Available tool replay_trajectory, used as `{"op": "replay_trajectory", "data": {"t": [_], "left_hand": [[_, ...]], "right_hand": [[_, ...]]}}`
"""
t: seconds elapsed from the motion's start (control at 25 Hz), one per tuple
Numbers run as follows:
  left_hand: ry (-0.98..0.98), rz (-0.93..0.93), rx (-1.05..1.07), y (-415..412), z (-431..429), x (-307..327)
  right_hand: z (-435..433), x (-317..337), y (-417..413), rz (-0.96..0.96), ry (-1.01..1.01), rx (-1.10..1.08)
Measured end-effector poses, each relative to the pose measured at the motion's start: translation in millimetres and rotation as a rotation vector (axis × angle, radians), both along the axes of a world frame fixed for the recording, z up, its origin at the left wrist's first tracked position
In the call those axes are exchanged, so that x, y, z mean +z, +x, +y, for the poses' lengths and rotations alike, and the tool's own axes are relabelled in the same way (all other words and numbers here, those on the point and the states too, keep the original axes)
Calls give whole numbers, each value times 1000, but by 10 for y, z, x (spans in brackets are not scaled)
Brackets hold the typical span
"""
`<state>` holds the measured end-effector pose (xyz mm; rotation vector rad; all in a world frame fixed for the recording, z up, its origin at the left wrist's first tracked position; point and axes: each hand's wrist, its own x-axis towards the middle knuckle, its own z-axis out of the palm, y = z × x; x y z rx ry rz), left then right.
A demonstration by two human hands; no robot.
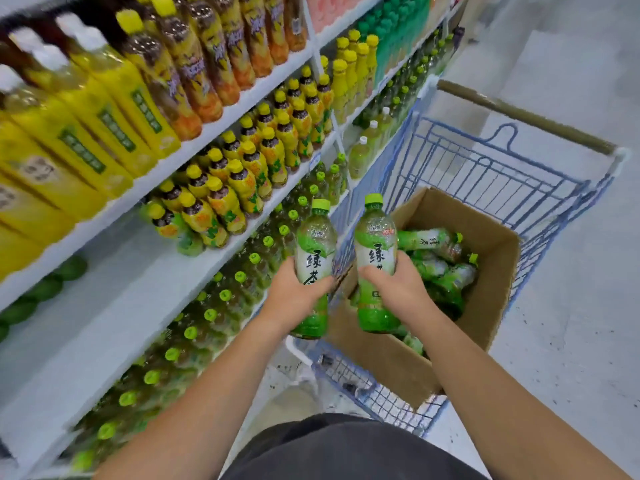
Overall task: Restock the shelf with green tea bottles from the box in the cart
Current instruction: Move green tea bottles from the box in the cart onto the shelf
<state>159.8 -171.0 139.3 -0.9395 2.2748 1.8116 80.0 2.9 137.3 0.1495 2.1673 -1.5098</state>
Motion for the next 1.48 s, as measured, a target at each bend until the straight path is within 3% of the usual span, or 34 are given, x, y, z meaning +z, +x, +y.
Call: {"op": "replay_trajectory", "data": {"t": [0.48, 0.8, 1.08, 1.48], "left_hand": [[-142, 54, 621, 2257, -790, 273], [-158, 36, 758, 3340, -1677, 160], [-182, 54, 785, 3300, -2287, -293], [-338, 181, 827, 2451, -3264, -1804]], "right_hand": [[-1536, 237, 1324, 73, -37, 549], [-2575, 93, 2237, 54, -20, 692], [-3238, -415, 2318, 80, -23, 740], [-4359, -1874, 1486, 307, -230, 690]]}}
